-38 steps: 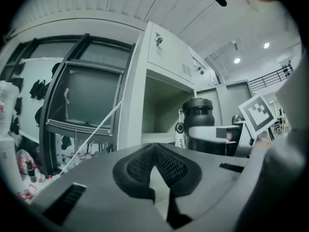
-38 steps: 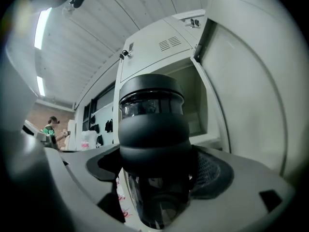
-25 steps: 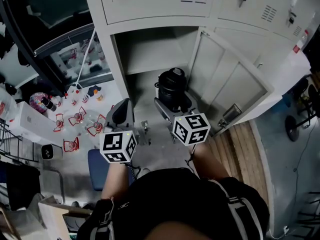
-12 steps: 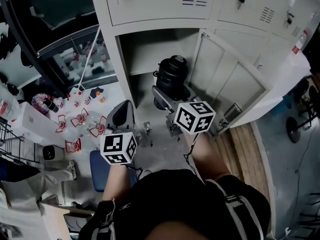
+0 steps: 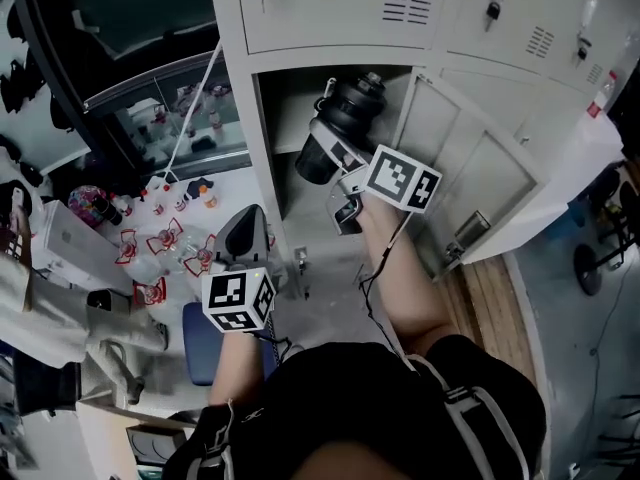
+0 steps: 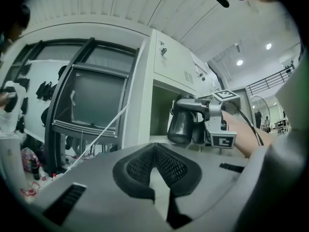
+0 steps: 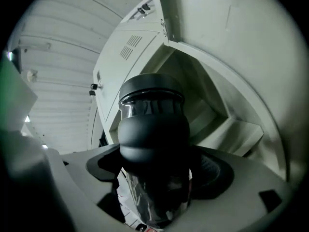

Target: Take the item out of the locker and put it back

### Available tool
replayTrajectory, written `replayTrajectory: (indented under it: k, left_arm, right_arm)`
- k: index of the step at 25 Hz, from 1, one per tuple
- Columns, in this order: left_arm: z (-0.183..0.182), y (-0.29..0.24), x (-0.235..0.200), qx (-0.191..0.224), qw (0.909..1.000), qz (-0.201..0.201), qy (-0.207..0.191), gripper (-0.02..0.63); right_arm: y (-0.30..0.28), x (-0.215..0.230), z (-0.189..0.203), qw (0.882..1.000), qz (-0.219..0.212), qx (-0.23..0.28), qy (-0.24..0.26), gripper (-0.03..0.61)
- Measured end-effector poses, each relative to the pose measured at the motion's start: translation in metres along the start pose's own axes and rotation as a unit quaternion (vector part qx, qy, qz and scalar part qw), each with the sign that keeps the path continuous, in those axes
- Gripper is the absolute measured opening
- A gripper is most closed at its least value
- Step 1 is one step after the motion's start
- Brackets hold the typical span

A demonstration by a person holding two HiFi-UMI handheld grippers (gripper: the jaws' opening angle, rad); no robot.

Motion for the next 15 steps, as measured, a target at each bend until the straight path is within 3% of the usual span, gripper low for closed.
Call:
replayTrajectory:
  k: [5, 15]
  left_arm:
    - [-0.002, 0.007, -0.007, 0.005, 1.0000, -0.008, 0.000, 0.012]
    - [-0.001, 0.015, -0.021, 0.007, 0.9996, -0.025, 0.005, 0.012]
  right_arm:
    - [-0.023, 0.002, -0.015, 1.000, 0.009, 0.006, -0.014, 0.437]
    - [-0.070, 0.011, -0.026, 0.996, 0.062, -0.009, 0.061, 0.436]
Point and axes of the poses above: the fingertips, and each gripper's own axes: y backward along the fingers, x to its right, z out of its underside, the point moved 7 cm from there along y, backward along the fingers, and after that the axes turned 1 degree about -y, right-handed, at the moved point
